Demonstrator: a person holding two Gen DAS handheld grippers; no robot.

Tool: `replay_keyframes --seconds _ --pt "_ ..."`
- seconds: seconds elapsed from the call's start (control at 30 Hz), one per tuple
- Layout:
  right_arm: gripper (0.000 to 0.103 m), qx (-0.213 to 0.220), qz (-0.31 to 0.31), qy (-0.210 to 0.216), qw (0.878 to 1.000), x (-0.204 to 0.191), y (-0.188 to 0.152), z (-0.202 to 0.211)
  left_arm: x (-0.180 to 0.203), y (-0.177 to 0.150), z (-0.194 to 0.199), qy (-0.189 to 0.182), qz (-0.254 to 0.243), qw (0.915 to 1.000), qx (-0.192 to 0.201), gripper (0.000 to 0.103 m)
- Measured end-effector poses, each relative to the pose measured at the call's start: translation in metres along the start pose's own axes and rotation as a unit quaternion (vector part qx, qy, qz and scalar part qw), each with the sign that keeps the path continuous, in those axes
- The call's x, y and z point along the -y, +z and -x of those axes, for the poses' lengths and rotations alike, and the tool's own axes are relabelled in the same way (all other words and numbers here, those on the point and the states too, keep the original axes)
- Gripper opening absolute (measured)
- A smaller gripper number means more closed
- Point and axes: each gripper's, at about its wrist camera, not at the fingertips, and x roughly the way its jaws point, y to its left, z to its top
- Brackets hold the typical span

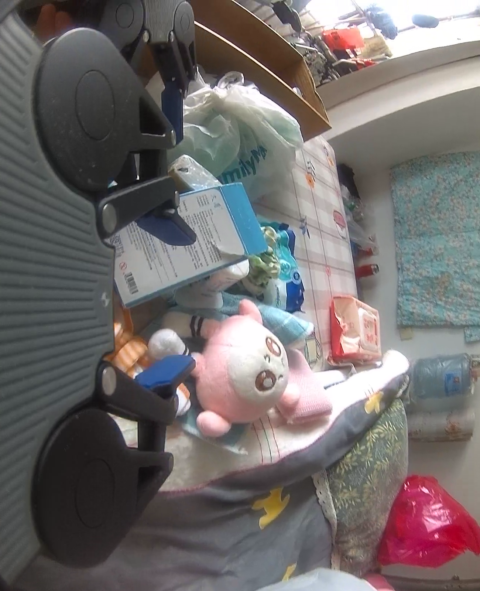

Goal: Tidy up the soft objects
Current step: 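Reach the right tool to the blue medicine box and grasp it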

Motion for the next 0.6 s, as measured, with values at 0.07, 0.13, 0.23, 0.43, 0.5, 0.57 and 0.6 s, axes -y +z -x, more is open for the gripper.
replay_keyframes --seconds 0.07,0.13,0.23,0.43,0.5,0.57,0.6 --pt "0.052 -0.019 0.007 0.022 1.0 -0.004 0.006 -0.012 -0.003 0.0 -0.004 -0.021 0.015 0.9996 -0.007 0.059" --pt "0.05 -0.036 0.011 0.037 0.999 -0.006 0.01 -0.024 -0.004 0.002 -0.008 -0.031 0.021 0.9993 -0.011 0.054" --pt "0.047 -0.056 0.017 0.05 0.997 -0.006 0.013 -0.038 -0.002 0.004 -0.011 -0.04 0.018 0.9989 -0.014 0.048" --pt "0.045 -0.079 0.007 0.076 0.994 0.0 0.018 -0.059 0.002 0.012 -0.026 -0.041 0.016 0.9985 -0.032 0.042" --pt "0.045 -0.082 -0.003 0.084 0.993 0.003 0.02 -0.061 0.003 0.013 -0.03 -0.04 0.015 0.9985 -0.035 0.042" --pt "0.045 -0.085 -0.009 0.089 0.992 0.005 0.021 -0.062 0.004 0.014 -0.034 -0.042 0.015 0.9983 -0.037 0.043" --pt "0.045 -0.089 -0.012 0.094 0.992 0.006 0.02 -0.063 0.004 0.015 -0.035 -0.04 0.016 0.9983 -0.039 0.044"
